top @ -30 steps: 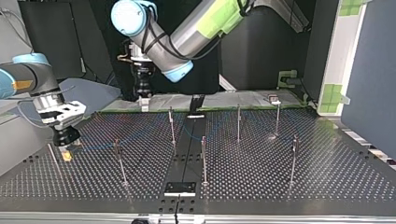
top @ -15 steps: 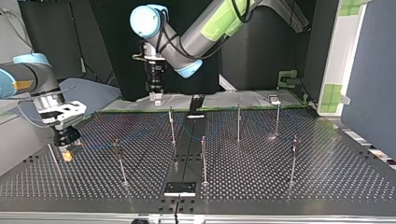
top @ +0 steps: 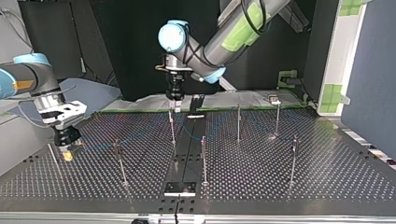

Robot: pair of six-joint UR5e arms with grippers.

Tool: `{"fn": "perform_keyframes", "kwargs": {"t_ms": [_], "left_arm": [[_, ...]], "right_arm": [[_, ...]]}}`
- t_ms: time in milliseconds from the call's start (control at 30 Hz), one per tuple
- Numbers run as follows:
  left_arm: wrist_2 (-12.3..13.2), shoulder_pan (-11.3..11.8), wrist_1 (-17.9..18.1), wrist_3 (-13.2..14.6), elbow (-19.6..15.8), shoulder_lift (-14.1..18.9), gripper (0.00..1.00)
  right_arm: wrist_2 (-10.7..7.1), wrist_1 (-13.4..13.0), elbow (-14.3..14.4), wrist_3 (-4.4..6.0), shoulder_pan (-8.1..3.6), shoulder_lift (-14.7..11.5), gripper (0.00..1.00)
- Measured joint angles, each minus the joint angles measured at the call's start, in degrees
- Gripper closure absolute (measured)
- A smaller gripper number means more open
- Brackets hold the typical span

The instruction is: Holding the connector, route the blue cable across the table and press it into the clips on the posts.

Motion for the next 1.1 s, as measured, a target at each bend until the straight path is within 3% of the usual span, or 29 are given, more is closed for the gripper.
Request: {"fn": "perform_keyframes", "kwargs": {"t_ms": [433,567,867,1100], "left_arm": [[0.9,6.3,6.9,5.1,-6.9,0.0,0.00],[1.5,6.5,8.8,6.7,-8.8,-0.4,0.00],[5.3,6.3,13.0,5.8,-13.0,-4.1,0.00],[3.8,5.8,16.4,8.7,-16.4,-6.0,0.00]], "right_arm": [[-0.02,0.0,0.0,-0.29,0.07,0.0,1.00],[-0.02,0.1,0.1,-0.32,0.18,0.0,1.00],[-0.02,0.0,0.5,-0.36,0.51,0.0,1.00],[-0.04,0.0,0.5,-0.35,0.51,0.0,1.00]]}}
